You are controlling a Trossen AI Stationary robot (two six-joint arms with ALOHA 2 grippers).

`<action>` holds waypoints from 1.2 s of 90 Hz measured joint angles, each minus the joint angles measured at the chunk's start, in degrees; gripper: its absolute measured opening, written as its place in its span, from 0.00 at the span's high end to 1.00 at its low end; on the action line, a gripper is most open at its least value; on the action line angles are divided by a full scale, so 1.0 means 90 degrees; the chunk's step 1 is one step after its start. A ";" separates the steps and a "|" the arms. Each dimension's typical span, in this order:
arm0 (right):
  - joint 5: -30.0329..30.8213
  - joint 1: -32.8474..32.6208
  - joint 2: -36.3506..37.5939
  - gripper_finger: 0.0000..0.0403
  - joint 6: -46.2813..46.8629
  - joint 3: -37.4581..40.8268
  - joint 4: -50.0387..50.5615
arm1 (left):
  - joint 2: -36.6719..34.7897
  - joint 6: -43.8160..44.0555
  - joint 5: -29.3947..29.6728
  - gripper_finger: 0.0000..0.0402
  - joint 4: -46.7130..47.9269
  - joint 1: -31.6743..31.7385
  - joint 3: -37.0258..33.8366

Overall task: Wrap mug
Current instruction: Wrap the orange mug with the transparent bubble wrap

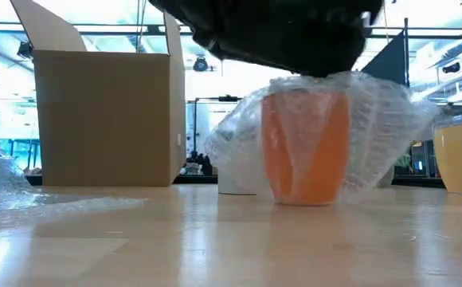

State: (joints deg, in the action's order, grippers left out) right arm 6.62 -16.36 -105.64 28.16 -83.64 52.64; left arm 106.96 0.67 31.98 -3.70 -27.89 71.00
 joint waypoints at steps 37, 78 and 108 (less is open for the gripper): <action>0.0071 -0.0278 -0.0001 0.94 -0.0092 0.0008 -0.0070 | -0.0112 -0.0768 0.0782 0.79 -0.1573 -0.0492 -0.0474; -0.0118 -0.0359 -0.0001 0.94 -0.0246 0.0016 -0.0349 | -0.0104 -0.1294 -0.1391 0.79 -0.3383 0.0437 -0.1700; -0.0689 -0.0255 0.0000 0.92 -0.0096 0.0019 -0.0385 | -0.0104 -0.2203 -0.1488 0.66 -0.1195 0.0512 -0.0952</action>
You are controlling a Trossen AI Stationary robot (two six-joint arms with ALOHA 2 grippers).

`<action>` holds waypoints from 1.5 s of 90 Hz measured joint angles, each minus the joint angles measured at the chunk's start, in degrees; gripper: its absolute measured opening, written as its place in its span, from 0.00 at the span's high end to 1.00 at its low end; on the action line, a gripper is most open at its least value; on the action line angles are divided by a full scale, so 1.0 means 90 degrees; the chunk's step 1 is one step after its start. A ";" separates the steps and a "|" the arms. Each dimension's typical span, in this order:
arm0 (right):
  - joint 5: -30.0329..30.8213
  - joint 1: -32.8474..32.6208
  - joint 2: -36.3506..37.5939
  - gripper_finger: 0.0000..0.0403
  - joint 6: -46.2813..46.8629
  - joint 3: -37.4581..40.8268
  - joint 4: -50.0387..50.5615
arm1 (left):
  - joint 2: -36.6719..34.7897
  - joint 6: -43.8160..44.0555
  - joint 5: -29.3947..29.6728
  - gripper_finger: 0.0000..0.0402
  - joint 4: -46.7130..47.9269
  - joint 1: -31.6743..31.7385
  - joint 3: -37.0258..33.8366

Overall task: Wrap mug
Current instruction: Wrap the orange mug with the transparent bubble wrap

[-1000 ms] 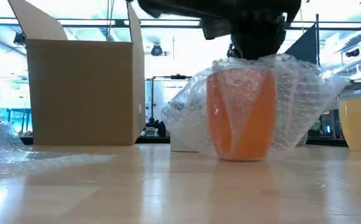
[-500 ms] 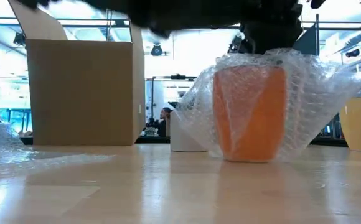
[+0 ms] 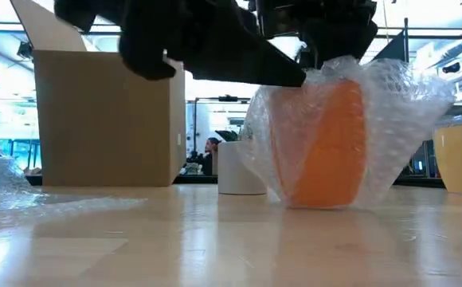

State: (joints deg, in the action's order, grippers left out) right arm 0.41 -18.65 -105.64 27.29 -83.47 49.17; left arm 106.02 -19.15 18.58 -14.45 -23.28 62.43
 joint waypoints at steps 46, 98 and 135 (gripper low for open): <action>-0.0023 0.0012 0.0186 0.88 0.0116 0.0026 0.0168 | 0.0010 -0.0563 -0.0237 0.50 0.0649 0.0239 0.0224; 0.0270 -0.0312 0.1281 0.88 0.0172 -0.0006 -0.0468 | 0.0542 -0.0218 -0.0454 0.62 -0.0220 0.0618 0.0240; 0.1050 -0.1130 0.1168 0.89 0.0491 -0.0001 -0.0905 | 0.0588 0.1196 -0.0145 0.96 0.2469 0.0898 0.1784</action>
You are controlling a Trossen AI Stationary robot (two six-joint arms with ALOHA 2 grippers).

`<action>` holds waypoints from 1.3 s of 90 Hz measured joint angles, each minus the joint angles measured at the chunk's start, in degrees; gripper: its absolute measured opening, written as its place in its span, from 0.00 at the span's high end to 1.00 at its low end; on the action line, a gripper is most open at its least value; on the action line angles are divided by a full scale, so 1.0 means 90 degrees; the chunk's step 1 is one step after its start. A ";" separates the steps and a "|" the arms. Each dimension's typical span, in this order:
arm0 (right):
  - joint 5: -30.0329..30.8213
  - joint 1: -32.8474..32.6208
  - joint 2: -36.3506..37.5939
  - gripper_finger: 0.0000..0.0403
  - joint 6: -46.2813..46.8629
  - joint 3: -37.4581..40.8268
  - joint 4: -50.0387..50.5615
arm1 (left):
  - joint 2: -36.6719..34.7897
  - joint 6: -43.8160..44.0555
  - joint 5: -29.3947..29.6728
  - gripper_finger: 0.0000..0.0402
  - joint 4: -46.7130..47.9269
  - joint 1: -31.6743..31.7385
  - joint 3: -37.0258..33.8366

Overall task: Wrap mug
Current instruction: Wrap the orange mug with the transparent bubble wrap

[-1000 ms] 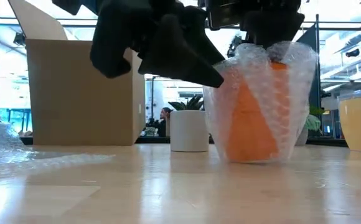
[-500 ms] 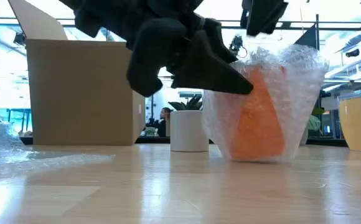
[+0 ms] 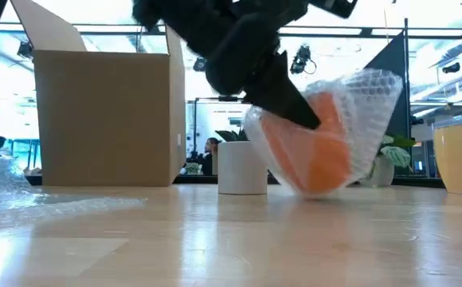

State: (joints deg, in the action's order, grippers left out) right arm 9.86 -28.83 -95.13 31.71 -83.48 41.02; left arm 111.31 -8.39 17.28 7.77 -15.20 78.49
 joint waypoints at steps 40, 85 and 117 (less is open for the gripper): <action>0.2961 -0.1445 -0.0814 0.99 0.1059 0.0015 0.0229 | -0.0029 0.1637 -0.0266 0.96 0.3866 0.0156 0.1781; 0.6277 -0.1576 -0.2444 1.00 0.3161 0.0029 0.0549 | -0.0051 0.2372 -0.0677 0.97 0.2965 -0.0004 0.1458; 0.6156 -0.1451 -0.1828 1.00 0.3338 0.0027 0.1542 | -0.0053 0.2461 -0.0616 0.96 0.3033 -0.0493 0.1461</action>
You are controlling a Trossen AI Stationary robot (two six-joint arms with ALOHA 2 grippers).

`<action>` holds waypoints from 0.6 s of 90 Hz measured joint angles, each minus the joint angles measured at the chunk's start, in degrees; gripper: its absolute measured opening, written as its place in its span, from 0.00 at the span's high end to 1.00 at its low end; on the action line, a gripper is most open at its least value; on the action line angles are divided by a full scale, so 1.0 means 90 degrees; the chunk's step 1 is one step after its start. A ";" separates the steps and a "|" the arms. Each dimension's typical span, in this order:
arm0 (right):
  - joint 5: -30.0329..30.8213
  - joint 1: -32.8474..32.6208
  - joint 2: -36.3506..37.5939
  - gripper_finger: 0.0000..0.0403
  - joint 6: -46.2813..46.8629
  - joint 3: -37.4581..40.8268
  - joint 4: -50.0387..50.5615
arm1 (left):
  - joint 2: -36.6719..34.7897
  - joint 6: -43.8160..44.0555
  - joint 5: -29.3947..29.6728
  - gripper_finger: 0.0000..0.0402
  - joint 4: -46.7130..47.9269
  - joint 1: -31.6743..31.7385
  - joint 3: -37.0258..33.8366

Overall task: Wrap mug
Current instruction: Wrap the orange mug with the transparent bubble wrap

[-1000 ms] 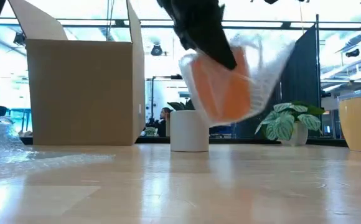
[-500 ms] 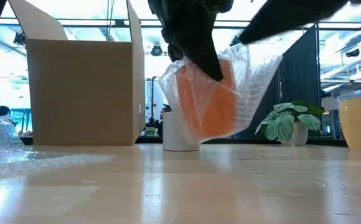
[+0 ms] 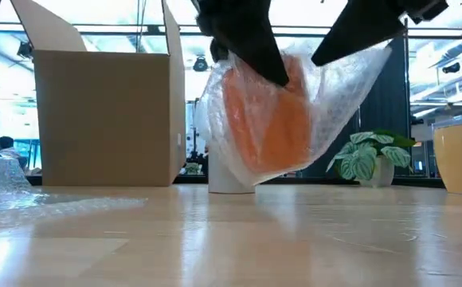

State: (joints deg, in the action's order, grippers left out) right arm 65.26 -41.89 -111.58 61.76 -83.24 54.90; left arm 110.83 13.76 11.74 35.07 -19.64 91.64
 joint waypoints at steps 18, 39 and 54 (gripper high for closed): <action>-0.0487 0.0032 0.0471 1.00 -0.0085 -0.0002 0.0432 | 0.0026 -0.0002 0.0055 0.96 -0.0085 -0.0264 0.0005; -0.1249 -0.0132 0.0681 1.00 -0.0830 -0.0002 -0.0761 | 0.0027 -0.0022 0.0069 0.96 -0.0039 -0.0296 0.0005; -0.1469 -0.0145 0.0672 1.00 -0.1902 -0.0002 -0.2211 | 0.0027 -0.0022 0.0101 0.96 -0.0067 -0.0291 0.0005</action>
State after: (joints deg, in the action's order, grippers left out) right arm 52.04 -43.19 -105.53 44.64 -83.26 35.00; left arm 111.07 13.56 12.65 34.47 -22.26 91.68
